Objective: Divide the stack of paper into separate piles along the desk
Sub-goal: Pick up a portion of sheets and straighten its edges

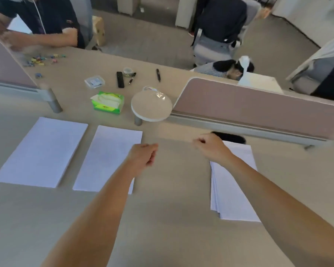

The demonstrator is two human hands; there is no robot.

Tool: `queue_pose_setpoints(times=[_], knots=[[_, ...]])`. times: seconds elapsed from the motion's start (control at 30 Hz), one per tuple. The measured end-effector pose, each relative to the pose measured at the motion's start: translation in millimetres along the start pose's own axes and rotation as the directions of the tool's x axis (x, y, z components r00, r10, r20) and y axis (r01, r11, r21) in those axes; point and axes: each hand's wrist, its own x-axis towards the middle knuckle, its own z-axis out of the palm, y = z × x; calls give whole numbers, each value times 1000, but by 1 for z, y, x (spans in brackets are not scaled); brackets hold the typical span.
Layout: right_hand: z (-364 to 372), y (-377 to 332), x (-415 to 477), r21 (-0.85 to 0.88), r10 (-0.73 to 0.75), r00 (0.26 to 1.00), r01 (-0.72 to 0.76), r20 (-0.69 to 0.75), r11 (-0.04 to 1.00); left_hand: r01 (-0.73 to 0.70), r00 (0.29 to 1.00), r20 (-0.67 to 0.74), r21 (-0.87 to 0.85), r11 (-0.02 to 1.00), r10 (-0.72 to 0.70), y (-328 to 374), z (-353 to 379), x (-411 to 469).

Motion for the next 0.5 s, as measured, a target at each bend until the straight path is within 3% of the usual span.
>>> queue_pose_setpoints(times=[0.23,0.5], knots=[[-77,196,-32,107,244,969,-239,-28,965,98,995,-31,23,995,-97,-45,149,4],[-91,345,-37,219,483,864,-503,141,836,247,963,-149,153,957,-225,-108,261,19]])
